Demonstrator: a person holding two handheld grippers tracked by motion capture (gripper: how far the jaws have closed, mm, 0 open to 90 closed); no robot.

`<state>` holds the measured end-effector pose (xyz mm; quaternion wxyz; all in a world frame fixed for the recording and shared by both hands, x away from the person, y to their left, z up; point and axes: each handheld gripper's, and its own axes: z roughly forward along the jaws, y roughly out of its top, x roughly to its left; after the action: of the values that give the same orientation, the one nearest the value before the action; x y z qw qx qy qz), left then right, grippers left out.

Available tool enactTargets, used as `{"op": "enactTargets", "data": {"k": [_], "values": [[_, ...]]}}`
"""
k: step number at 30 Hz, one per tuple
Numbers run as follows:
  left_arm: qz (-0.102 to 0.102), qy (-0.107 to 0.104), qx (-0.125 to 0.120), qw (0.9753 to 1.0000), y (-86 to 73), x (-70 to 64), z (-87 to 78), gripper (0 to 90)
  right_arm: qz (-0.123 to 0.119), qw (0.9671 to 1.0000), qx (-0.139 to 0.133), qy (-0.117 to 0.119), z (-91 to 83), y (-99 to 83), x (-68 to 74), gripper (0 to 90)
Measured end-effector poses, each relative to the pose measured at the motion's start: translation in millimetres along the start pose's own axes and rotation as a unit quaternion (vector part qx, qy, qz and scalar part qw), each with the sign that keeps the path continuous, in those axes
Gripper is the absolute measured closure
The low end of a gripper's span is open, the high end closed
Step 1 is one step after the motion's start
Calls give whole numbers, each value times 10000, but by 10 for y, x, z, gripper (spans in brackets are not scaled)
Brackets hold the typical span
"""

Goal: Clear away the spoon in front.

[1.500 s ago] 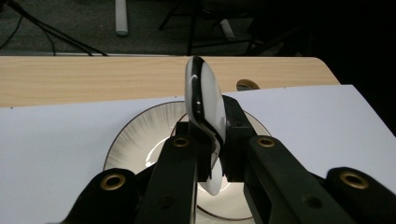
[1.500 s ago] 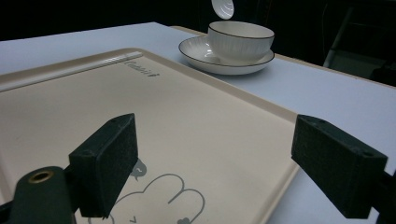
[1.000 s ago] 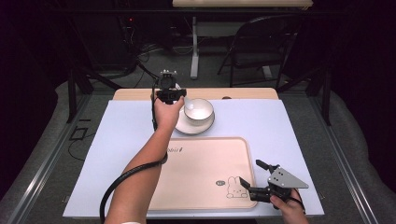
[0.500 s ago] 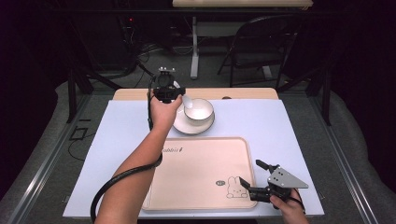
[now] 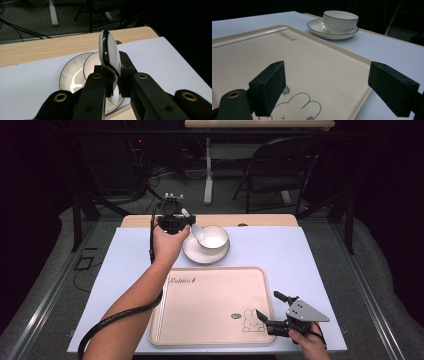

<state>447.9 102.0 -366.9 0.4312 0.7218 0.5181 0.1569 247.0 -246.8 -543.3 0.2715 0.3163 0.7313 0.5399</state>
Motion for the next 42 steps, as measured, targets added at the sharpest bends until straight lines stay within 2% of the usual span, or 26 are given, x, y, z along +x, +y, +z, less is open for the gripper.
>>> {"op": "enactTargets", "data": {"k": [8, 18, 24, 30, 39, 42], "values": [[103, -129, 107, 9998, -107, 44, -147, 850, -5, 10000, 5, -8, -3, 1, 1, 140], [81, -146, 193, 9997, -276, 176, -312, 850, 7, 10000, 16, -17, 3, -1, 7, 140], [55, -276, 261, 9993, -413, 219, -418, 850, -17, 10000, 19, -16, 5, 0, 12, 140], [117, -284, 341, 9989, -533, 248, -503, 850, -27, 10000, 34, -16, 7, 0, 15, 140], [100, -318, 448, 9984, -682, 300, -607, 850, -12, 10000, 39, -29, 8, 0, 19, 140], [194, -244, 511, 9982, -749, 319, -615, 850, -14, 10000, 38, -33, 8, -1, 15, 139]]}}
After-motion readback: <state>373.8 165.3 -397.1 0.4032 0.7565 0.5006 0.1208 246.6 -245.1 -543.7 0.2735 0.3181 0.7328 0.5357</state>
